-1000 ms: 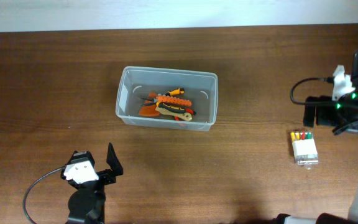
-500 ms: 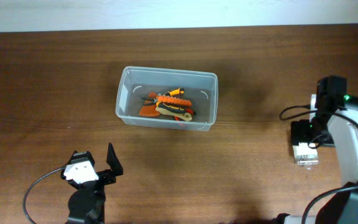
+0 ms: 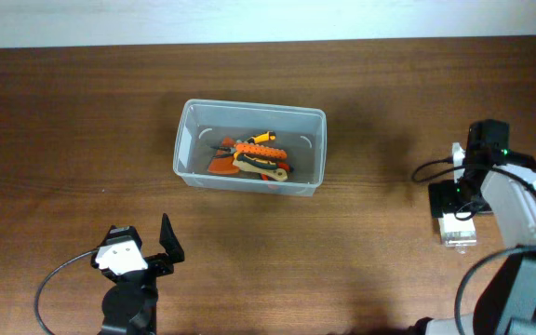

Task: Pack container
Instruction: 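Open the right gripper to drop the bit holder into the container, then move the right gripper to the clear screwdriver case and grasp it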

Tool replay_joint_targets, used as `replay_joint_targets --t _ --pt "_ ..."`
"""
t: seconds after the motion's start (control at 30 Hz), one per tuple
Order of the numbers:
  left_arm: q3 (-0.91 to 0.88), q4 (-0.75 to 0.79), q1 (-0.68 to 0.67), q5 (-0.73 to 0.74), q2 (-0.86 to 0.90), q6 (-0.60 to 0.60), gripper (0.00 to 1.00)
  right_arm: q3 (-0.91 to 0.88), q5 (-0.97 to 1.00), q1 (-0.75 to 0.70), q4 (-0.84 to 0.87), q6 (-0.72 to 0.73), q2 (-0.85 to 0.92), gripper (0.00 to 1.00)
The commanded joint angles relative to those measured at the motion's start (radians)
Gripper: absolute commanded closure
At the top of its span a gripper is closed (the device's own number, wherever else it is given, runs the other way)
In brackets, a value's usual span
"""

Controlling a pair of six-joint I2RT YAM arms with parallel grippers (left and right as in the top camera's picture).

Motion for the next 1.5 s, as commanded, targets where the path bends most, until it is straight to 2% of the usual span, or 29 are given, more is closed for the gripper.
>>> replay_joint_targets --t 0.0,0.47,0.57,0.8,1.0,1.13,1.47 --pt "-0.003 -0.002 -0.004 -0.003 -0.006 0.009 0.01 -0.014 -0.055 -0.037 -0.005 -0.005 0.066 0.01" --pt "-0.003 -0.002 -0.004 -0.003 -0.006 0.009 0.01 -0.016 -0.056 -0.044 0.032 0.017 0.211 0.01" --pt "-0.003 -0.002 -0.004 -0.003 -0.006 0.009 0.01 -0.016 -0.056 -0.044 0.038 0.017 0.224 0.07" --pt "-0.003 -0.002 -0.003 -0.003 -0.006 0.009 0.01 -0.015 -0.056 -0.044 0.048 0.042 0.225 0.43" --pt "-0.003 -0.002 -0.004 -0.003 -0.006 0.009 0.01 -0.008 -0.050 -0.042 0.048 0.093 0.225 0.49" --pt "-0.003 -0.002 -0.004 -0.003 -0.006 0.009 0.01 0.035 -0.050 -0.042 0.025 0.116 0.225 0.49" --pt "-0.003 -0.002 -0.004 -0.003 -0.006 0.009 0.01 0.375 -0.201 0.009 -0.142 0.126 0.225 0.49"
